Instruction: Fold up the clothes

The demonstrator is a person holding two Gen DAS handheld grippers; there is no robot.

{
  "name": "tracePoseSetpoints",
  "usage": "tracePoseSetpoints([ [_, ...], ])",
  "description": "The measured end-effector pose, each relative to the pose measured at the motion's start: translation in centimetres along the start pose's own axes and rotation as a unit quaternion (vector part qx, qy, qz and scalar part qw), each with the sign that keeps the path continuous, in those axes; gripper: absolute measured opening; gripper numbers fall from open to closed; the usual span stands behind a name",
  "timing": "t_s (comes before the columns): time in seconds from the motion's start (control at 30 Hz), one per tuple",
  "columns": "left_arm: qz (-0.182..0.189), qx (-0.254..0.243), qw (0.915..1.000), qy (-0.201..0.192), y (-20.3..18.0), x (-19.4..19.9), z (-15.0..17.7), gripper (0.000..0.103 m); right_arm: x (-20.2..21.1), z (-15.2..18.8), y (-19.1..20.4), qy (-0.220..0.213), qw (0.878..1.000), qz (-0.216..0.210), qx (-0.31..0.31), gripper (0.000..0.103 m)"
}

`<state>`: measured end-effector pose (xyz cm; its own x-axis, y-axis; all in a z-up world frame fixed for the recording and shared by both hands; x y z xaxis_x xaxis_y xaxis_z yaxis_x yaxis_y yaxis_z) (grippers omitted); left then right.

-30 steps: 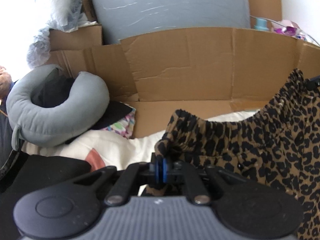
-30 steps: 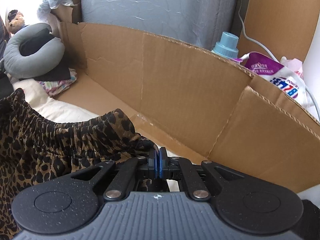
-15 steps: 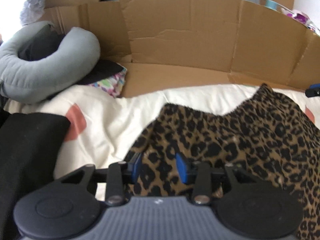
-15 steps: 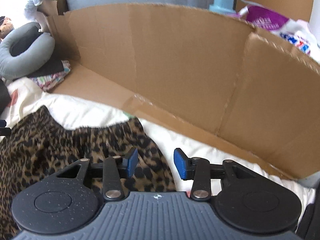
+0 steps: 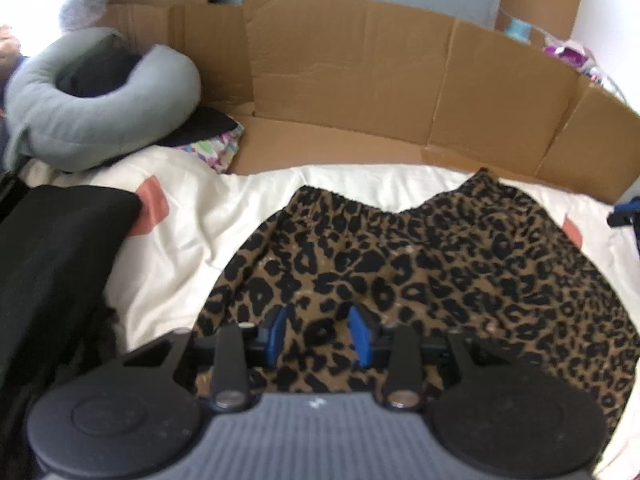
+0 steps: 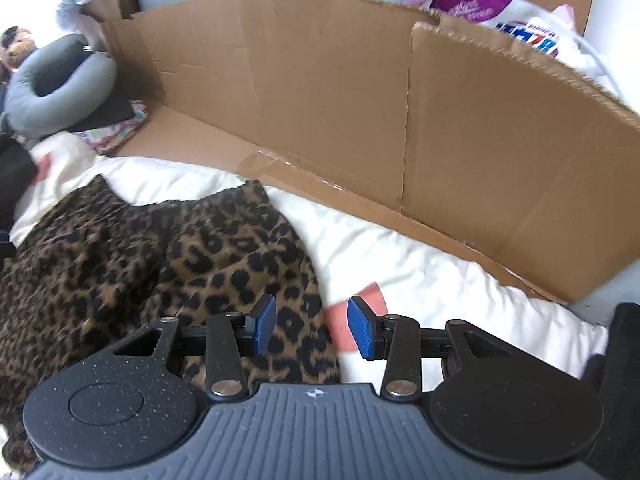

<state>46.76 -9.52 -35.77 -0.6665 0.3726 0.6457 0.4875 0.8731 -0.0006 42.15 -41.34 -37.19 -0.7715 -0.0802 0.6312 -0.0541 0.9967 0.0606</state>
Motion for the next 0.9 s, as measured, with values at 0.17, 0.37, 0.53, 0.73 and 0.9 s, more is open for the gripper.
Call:
tracePoseSetpoints([
  [0.17,0.008,0.009,0.9999,-0.007,-2.2,4.3,-0.3,0.033,3.8,0.4,0.3,-0.004,1.0,-0.011,0.029,0.047],
  [0.37,0.027,0.002,0.9996,-0.009,-5.7,8.4,-0.3,0.033,7.9,1.0,0.6,-0.006,0.998,-0.028,0.05,0.047],
  [0.53,0.022,-0.001,0.9997,-0.01,-8.2,11.3,0.4,0.033,11.3,1.8,0.5,-0.008,0.998,-0.038,0.057,0.047],
  [0.73,0.039,0.022,0.9988,-0.021,-10.9,14.7,1.9,0.033,14.3,4.4,0.1,-0.005,0.999,-0.04,0.021,0.047],
  [0.9,0.058,0.019,0.9976,-0.032,-13.5,15.9,4.3,0.033,16.2,7.0,0.5,-0.009,0.999,-0.044,-0.001,0.047],
])
Point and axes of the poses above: each gripper's, at about its wrist camera, not at the fingertips, and x roughly against the way its jaws point, y to its left, z to its underside, the point moved 5 cm from there along -x, roughly the way its jaws point, and after that the axes turned 15 degrees about -y, right-handed, at the moved point
